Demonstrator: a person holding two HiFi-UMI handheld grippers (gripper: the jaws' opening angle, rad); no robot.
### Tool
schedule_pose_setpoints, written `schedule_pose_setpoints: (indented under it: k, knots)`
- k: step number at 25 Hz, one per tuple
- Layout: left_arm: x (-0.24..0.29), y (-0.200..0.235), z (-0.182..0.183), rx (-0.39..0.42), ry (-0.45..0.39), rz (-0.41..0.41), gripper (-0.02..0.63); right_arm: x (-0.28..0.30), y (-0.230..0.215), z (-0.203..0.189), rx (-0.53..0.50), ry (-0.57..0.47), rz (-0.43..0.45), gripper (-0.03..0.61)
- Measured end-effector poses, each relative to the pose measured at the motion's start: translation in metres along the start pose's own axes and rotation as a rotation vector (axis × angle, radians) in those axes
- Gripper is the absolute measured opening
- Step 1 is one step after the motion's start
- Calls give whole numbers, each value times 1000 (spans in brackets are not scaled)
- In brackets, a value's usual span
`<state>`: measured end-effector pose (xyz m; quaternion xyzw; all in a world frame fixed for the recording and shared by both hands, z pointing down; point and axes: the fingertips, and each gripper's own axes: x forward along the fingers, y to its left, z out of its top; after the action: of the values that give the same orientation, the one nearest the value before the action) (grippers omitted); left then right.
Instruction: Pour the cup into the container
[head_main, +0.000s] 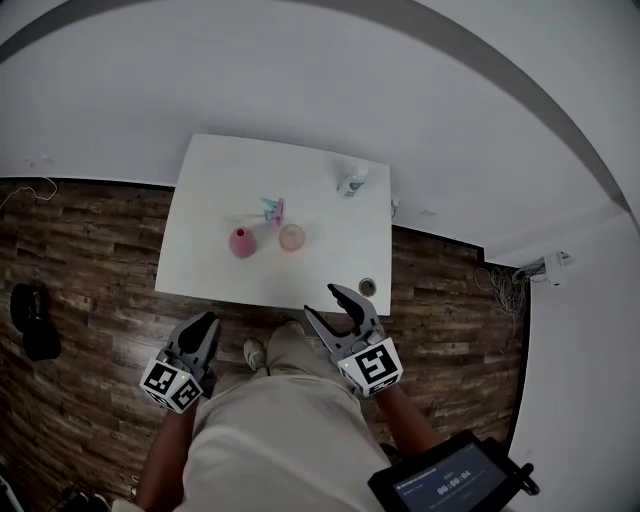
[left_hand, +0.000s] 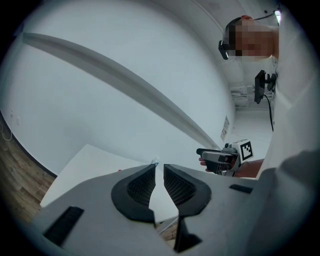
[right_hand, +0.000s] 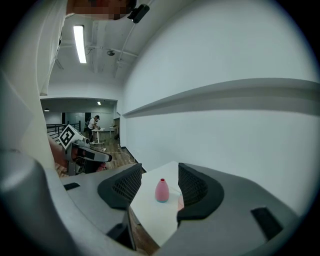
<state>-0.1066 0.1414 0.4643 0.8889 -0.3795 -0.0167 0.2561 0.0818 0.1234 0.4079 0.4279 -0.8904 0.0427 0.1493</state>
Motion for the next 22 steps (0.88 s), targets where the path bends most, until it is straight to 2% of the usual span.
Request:
schedule_pose_setpoints:
  k: [9,15,22]
  knots:
    - [5,15,3,-4,-14,83,52,28,-18,-8,-11,5,80,225]
    - [35,20,14,-13,7,137,58,50,-55,-13,-4,29,118,225]
    - [63,21,21,-15,19,183,71,67,-86,-28,-53,64,178,241]
